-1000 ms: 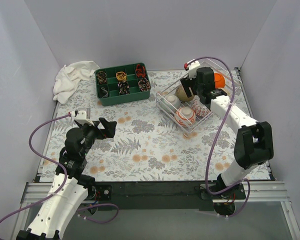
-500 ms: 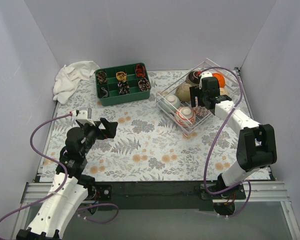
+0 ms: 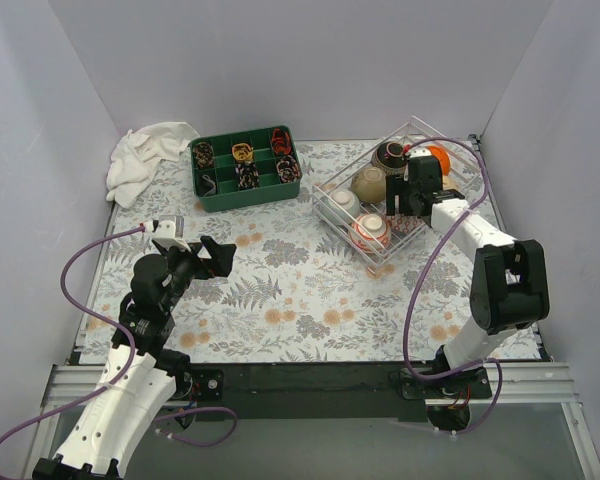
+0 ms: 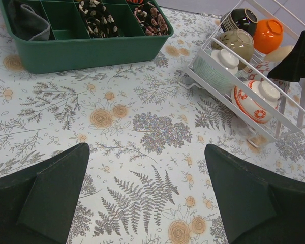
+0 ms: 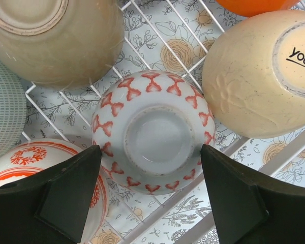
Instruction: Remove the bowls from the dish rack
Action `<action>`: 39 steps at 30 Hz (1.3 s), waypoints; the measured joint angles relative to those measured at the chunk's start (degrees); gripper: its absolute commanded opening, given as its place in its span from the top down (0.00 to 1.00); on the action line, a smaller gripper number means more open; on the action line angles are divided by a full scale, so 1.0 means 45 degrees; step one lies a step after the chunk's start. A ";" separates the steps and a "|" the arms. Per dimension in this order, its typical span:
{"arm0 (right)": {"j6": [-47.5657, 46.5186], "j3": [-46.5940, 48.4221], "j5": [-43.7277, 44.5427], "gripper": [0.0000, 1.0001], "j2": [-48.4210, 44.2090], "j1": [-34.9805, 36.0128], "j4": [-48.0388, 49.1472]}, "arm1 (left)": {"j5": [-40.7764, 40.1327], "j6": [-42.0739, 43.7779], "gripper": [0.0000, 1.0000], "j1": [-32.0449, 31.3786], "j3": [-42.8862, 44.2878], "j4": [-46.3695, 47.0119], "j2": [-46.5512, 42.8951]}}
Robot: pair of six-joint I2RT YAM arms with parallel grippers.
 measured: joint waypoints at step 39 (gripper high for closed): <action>-0.0879 0.2263 -0.0131 0.05 -0.0335 0.0185 -0.1666 | 0.0015 0.0087 0.02 0.0000 0.0000 0.0000 0.0238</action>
